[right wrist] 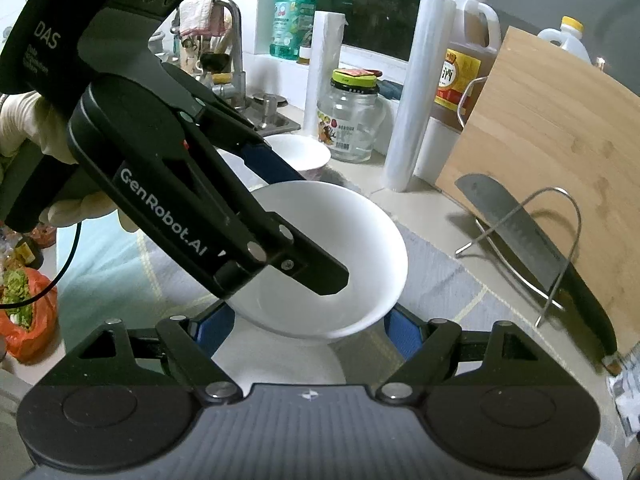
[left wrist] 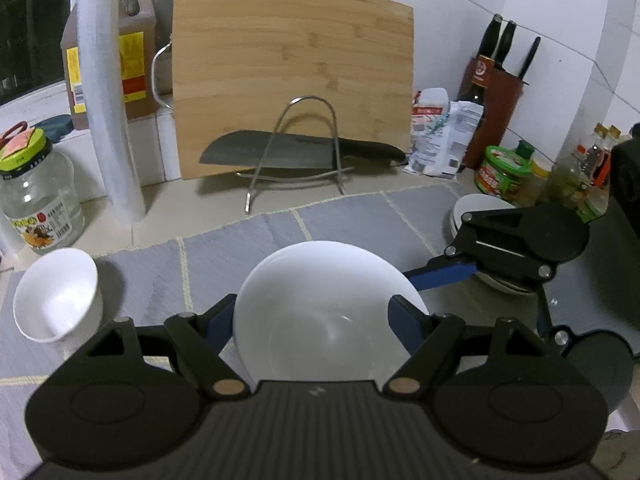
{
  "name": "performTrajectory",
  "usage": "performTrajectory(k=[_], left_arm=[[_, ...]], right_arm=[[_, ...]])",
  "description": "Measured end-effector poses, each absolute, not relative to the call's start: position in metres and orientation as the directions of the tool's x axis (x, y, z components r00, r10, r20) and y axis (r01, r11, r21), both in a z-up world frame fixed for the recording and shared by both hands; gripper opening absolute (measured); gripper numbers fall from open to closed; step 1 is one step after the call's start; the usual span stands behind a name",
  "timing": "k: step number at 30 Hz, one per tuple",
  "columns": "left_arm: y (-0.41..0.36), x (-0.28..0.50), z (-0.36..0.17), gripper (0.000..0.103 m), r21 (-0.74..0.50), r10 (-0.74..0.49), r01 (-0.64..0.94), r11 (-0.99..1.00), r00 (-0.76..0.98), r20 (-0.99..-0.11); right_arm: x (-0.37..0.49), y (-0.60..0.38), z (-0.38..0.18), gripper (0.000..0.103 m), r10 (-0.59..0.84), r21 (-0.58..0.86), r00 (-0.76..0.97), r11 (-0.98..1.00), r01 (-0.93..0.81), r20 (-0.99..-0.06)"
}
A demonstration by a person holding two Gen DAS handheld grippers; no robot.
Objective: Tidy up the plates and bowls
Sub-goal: 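Lift the held bowl and carry it over the plate stack, then lower the bowl onto the stack and open the left gripper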
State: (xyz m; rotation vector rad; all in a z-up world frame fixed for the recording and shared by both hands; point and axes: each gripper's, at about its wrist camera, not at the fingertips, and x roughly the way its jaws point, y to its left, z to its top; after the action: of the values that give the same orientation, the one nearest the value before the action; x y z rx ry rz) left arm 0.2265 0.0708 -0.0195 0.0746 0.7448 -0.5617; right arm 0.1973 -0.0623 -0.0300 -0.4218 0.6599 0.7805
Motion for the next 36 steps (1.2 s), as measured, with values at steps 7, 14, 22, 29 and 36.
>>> performTrajectory(k=[7, 14, 22, 29, 36], left_arm=[[0.063, 0.207, -0.022, 0.079, -0.151, -0.468, 0.506, 0.849, 0.588, -0.66], [0.054, 0.192, -0.028, 0.079, -0.151, -0.467, 0.507, 0.848, 0.581, -0.666], [0.047, 0.181, -0.039, 0.079, -0.161, -0.465, 0.505, 0.848, 0.562, -0.683], [0.044, 0.179, -0.045, 0.079, -0.167, -0.46, 0.497, 0.851, 0.554, -0.694], [0.044, 0.18, -0.049, 0.079, -0.164, -0.453, 0.495, 0.853, 0.547, -0.704]], right_arm=[[0.179, -0.073, -0.032, 0.085, 0.504, -0.098, 0.521, 0.648, -0.756, -0.688], [0.165, -0.081, -0.035, 0.085, 0.499, -0.097, 0.513, 0.644, -0.759, -0.699], [0.158, -0.087, -0.044, 0.085, 0.491, -0.086, 0.49, 0.638, -0.765, -0.72], [0.156, -0.088, -0.05, 0.085, 0.485, -0.09, 0.484, 0.632, -0.769, -0.729], [0.156, -0.087, -0.052, 0.085, 0.483, -0.089, 0.477, 0.628, -0.773, -0.734]])
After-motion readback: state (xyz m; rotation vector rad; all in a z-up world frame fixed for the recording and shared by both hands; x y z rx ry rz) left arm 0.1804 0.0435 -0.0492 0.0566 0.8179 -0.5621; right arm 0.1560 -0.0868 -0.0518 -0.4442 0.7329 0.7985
